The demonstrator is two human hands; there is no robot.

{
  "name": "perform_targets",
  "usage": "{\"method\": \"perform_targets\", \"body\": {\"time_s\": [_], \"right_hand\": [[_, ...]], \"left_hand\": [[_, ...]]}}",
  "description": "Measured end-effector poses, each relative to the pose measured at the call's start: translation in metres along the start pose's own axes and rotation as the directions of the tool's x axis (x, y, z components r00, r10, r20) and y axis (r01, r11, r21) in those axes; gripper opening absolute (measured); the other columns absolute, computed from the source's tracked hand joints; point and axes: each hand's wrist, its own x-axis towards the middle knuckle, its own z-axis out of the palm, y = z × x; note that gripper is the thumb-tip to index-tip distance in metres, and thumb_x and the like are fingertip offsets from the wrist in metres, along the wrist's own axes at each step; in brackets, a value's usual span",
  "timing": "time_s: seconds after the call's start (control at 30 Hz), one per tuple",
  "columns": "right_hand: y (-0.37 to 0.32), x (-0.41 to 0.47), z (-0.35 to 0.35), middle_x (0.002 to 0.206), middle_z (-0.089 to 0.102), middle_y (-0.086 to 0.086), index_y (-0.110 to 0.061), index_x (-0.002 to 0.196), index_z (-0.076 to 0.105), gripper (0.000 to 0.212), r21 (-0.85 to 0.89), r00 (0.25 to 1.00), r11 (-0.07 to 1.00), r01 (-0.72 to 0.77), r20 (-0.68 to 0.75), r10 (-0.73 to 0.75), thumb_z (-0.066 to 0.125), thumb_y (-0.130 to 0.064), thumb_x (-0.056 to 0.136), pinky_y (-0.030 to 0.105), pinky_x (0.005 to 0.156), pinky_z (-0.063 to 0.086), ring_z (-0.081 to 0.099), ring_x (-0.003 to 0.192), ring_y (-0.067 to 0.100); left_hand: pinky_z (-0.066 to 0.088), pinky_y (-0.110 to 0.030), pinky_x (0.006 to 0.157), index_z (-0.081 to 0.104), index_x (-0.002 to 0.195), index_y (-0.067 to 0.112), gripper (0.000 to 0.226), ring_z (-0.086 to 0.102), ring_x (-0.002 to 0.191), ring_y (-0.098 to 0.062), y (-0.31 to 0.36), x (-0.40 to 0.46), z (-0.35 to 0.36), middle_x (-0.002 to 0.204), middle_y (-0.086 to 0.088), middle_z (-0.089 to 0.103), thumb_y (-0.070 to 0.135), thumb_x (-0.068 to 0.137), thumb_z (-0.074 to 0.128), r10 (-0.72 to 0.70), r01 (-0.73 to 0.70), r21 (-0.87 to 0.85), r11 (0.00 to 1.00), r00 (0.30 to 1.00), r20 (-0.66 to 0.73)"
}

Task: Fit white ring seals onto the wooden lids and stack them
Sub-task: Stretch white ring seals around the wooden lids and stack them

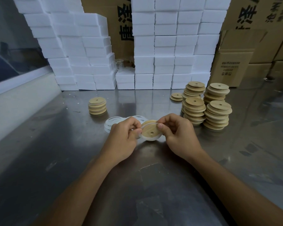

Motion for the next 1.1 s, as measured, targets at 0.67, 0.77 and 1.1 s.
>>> {"method": "perform_targets", "body": {"time_s": [0.67,0.77,1.1], "right_hand": [[-0.013,-0.009,0.01,0.081,0.069,-0.01,-0.014,0.09,0.068,0.013,-0.144,0.983,0.972,0.184,0.02,-0.183,0.064,-0.002,0.089,0.027,0.074,0.054,0.065,0.079,0.006],[-0.015,-0.01,0.01,0.08,0.069,-0.008,-0.012,0.089,0.068,0.01,-0.074,0.991,0.988,0.133,0.029,-0.131,0.064,-0.002,0.089,0.026,0.072,0.054,0.064,0.077,0.007],[-0.021,-0.007,0.009,0.081,0.07,0.007,-0.006,0.092,0.067,0.018,0.552,0.93,0.749,-0.367,0.21,0.301,0.062,-0.023,0.094,0.029,0.071,0.053,0.066,0.075,0.015]], "left_hand": [[0.033,-0.017,0.055,0.048,0.082,0.036,0.033,0.055,0.078,-0.001,-0.005,-0.005,0.006,0.071,0.014,0.057,0.068,0.08,0.054,0.085,-0.102,0.234,0.967,0.993,0.082],[0.043,-0.03,0.059,0.052,0.073,0.029,0.035,0.054,0.067,-0.009,-0.006,-0.005,0.007,0.066,0.01,0.055,0.063,0.082,0.052,0.099,-0.109,0.121,0.987,0.991,0.088],[0.047,-0.037,0.068,0.066,0.079,0.007,0.042,0.057,0.07,-0.018,0.014,-0.01,0.016,0.07,-0.001,0.063,0.049,0.086,0.058,0.08,-0.103,-0.161,0.982,0.986,-0.145]]}}
